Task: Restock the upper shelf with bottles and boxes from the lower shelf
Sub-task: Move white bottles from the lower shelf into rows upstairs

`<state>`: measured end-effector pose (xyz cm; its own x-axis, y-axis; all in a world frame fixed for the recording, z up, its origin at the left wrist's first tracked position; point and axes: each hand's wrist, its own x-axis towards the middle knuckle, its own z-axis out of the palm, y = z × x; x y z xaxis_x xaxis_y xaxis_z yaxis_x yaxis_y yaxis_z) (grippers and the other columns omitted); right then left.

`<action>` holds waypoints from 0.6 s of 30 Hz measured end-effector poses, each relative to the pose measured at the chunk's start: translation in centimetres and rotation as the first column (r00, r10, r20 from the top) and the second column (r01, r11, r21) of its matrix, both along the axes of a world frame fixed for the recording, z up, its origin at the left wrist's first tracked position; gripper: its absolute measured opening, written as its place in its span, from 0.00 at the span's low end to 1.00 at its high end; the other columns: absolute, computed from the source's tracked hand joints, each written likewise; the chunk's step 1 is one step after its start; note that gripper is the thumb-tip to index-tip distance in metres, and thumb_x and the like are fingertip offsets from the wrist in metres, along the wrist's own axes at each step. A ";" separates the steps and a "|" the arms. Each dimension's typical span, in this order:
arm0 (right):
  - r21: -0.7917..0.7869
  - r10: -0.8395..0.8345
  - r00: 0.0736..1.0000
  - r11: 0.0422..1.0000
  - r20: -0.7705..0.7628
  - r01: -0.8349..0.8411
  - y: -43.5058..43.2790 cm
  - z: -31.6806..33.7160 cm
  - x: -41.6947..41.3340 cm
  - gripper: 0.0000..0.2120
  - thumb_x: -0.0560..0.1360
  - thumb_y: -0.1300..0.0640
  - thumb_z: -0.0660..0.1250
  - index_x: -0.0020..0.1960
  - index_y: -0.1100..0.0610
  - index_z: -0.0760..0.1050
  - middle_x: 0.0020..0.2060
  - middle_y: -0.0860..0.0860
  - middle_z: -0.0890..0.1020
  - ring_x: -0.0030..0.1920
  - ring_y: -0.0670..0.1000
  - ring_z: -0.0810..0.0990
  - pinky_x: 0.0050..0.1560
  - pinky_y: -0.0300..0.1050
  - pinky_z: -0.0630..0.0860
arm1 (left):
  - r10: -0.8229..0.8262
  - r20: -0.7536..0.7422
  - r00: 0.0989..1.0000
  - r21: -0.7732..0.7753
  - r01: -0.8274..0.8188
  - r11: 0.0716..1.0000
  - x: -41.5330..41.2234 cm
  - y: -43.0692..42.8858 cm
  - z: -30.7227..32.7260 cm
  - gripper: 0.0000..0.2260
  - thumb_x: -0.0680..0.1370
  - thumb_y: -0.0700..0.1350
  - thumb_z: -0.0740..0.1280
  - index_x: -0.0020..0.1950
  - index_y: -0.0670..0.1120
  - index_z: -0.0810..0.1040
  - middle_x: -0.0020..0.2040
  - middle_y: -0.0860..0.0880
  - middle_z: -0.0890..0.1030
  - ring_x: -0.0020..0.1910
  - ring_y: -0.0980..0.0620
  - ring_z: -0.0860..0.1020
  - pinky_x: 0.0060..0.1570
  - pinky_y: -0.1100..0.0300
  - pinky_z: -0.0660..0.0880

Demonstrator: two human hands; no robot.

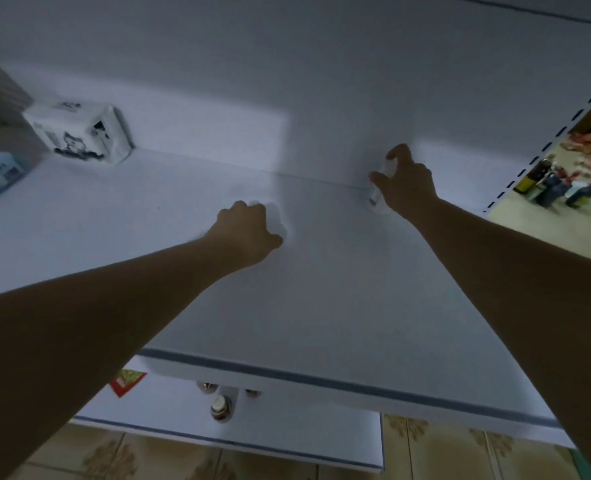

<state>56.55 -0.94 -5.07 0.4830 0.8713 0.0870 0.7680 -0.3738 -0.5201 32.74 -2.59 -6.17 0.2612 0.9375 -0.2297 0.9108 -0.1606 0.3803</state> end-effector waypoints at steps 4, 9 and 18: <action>0.095 0.003 0.996 0.995 -0.085 0.006 -0.7 0.0 -0.9 0.18 0.75 0.56 0.68 0.62 0.56 0.67 0.53 0.58 0.77 0.50 0.58 0.77 0.38 0.38 0.70 | 0.008 0.016 1.000 -0.002 -0.008 1.000 -0.6 -0.2 0.3 0.25 0.76 0.55 0.64 0.68 0.42 0.69 0.65 0.40 0.70 0.63 0.39 0.72 0.61 0.48 0.71; 0.179 0.005 0.858 0.979 -0.514 0.102 -4.5 0.8 -3.4 0.24 0.67 0.54 0.76 0.57 0.56 0.70 0.50 0.52 0.77 0.48 0.52 0.78 0.49 0.45 0.78 | 0.005 0.015 1.000 -0.005 -0.005 1.000 -1.9 -2.1 2.6 0.26 0.77 0.55 0.64 0.70 0.42 0.67 0.66 0.40 0.69 0.64 0.40 0.70 0.61 0.49 0.71; 0.168 0.124 0.345 0.980 -0.930 0.103 -14.1 7.1 -9.8 0.10 0.75 0.59 0.68 0.56 0.53 0.73 0.50 0.53 0.78 0.44 0.48 0.79 0.44 0.42 0.74 | -0.088 -0.059 0.994 -0.061 0.084 0.995 -6.7 -8.2 12.4 0.28 0.78 0.57 0.61 0.73 0.43 0.64 0.70 0.41 0.68 0.66 0.42 0.70 0.60 0.57 0.68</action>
<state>46.76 -15.01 2.06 0.3379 0.9004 -0.2742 -0.2587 -0.1913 -0.9468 26.07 -10.82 6.25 0.3238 0.8969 -0.3011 0.9166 -0.2185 0.3347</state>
